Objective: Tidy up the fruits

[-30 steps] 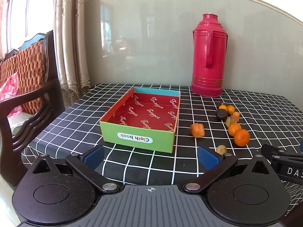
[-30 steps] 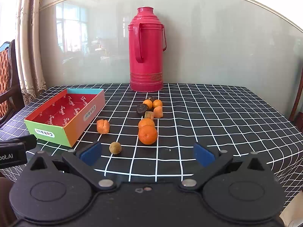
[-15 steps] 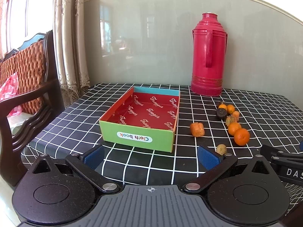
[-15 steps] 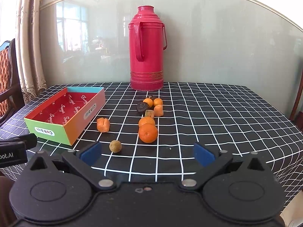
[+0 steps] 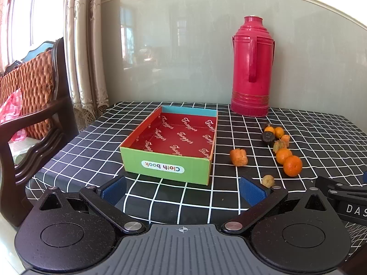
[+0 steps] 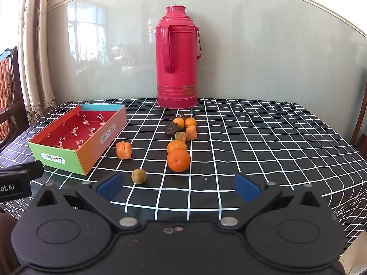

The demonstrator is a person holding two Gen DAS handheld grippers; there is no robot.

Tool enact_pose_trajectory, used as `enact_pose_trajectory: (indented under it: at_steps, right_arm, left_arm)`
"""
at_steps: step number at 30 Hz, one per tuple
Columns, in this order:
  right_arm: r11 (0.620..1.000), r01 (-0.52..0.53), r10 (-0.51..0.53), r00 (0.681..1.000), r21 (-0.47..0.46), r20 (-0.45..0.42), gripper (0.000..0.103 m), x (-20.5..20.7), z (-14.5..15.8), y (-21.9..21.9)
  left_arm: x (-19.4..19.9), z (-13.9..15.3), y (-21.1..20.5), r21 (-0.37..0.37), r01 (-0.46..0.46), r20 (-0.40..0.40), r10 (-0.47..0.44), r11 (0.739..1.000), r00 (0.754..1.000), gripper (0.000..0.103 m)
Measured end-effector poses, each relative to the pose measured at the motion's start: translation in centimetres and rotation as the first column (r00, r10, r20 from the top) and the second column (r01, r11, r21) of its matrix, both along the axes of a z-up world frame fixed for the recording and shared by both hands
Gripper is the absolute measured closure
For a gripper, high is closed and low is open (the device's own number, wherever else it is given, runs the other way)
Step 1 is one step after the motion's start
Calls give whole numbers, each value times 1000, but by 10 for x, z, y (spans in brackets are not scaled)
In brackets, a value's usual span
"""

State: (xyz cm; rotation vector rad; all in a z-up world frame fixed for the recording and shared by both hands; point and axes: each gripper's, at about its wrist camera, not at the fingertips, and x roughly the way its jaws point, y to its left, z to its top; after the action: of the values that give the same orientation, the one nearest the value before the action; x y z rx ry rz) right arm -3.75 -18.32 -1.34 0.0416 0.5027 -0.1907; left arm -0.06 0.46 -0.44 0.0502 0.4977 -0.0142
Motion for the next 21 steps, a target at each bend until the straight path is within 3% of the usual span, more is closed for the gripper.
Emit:
enact_pose_trajectory:
  at_steps: [21]
  right_arm:
    - [1000, 16, -16, 1000, 15, -3, 6, 2, -1, -5]
  left_arm:
    - [2, 2, -4, 23, 19, 9, -19, 1000, 1000, 0]
